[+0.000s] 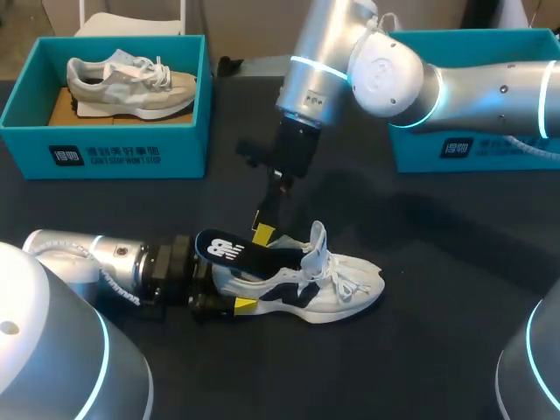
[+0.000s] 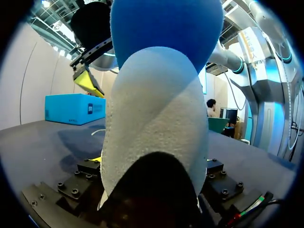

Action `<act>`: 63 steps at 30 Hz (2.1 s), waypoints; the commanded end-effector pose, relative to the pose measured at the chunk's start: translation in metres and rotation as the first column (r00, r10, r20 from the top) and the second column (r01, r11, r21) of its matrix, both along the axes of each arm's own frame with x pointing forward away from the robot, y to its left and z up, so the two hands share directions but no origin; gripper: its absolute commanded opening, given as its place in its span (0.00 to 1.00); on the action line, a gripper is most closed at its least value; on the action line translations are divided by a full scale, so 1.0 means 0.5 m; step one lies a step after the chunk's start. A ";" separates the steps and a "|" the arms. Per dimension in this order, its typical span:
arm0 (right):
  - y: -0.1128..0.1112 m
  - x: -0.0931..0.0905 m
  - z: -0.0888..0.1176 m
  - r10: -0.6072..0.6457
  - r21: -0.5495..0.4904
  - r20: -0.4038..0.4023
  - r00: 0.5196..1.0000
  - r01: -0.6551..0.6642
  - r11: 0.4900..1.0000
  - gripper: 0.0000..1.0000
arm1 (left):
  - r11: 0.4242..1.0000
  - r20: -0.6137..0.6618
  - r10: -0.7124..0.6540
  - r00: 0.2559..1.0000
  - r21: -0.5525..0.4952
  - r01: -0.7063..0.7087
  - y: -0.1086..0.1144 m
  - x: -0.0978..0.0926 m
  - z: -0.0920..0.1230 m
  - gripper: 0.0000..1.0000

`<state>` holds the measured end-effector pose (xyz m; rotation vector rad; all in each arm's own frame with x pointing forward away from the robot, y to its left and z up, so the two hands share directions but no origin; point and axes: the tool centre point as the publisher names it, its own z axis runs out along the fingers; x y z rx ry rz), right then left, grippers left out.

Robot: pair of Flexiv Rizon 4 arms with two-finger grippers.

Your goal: Take the shoe out of the shoebox, open the shoe tongue, remove and reinsert the insole, then place the shoe into the shoebox

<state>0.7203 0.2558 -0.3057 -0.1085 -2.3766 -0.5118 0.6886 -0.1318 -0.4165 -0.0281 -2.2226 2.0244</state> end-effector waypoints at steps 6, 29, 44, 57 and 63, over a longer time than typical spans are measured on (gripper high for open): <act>0.023 0.009 -0.014 0.019 0.005 -0.067 0.998 -0.019 1.000 1.00 | 1.000 0.000 0.002 1.000 -0.001 -0.002 -0.001 0.000 0.000 0.00; 0.041 -0.010 -0.030 0.084 0.056 -0.201 0.976 -0.074 0.996 0.89 | 1.000 0.000 0.002 1.000 -0.001 -0.002 -0.001 0.000 0.000 0.00; 0.039 -0.042 -0.008 0.122 0.079 -0.216 0.969 -0.107 0.991 0.82 | 1.000 0.000 0.002 1.000 -0.001 -0.002 -0.001 0.000 0.000 0.00; 0.033 -0.062 0.000 0.136 0.099 -0.210 0.968 -0.117 0.988 0.75 | 1.000 0.000 0.002 1.000 -0.001 -0.002 -0.001 0.000 0.000 0.00; 0.030 -0.060 -0.015 0.138 0.127 -0.212 0.967 -0.113 0.986 0.71 | 1.000 0.000 0.002 1.000 -0.001 -0.002 -0.001 0.000 0.000 0.00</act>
